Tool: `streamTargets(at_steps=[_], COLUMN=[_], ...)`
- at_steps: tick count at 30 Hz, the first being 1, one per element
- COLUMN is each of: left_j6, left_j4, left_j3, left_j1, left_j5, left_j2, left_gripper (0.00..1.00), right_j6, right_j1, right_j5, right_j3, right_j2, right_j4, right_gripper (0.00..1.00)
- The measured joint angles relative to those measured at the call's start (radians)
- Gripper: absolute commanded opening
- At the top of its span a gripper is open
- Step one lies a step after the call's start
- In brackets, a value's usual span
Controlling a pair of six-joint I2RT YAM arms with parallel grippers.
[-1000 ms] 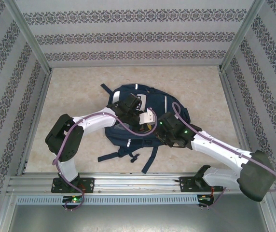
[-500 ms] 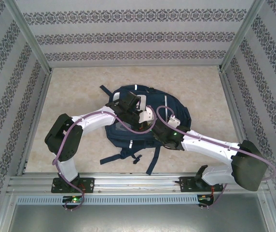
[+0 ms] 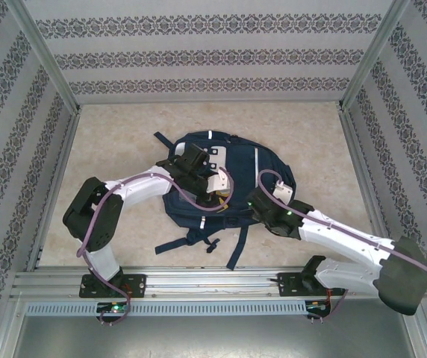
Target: Pack the student bag
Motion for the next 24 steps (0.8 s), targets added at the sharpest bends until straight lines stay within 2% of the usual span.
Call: streamTargets(at_steps=[7, 14, 24], left_j6=[0.092, 0.120, 0.113], left_j4=[-0.055, -0.062, 0.065], left_j3=[0.037, 0.061, 0.061], left_j1=[-0.008, -0.048, -0.084], left_j5=[-0.054, -0.134, -0.276], left_j2=[0.009, 0.040, 0.105], left_gripper=[0.54, 0.58, 0.59], right_j6=[-0.038, -0.051, -0.050], right_j1=[-0.057, -0.064, -0.070], right_j5=[-0.127, -0.175, -0.206], right_j3=[-0.014, -0.014, -0.029], right_j2=[-0.069, -0.076, -0.076], right_j4=[0.017, 0.022, 0.048], right_gripper=[0.24, 0.32, 0.37])
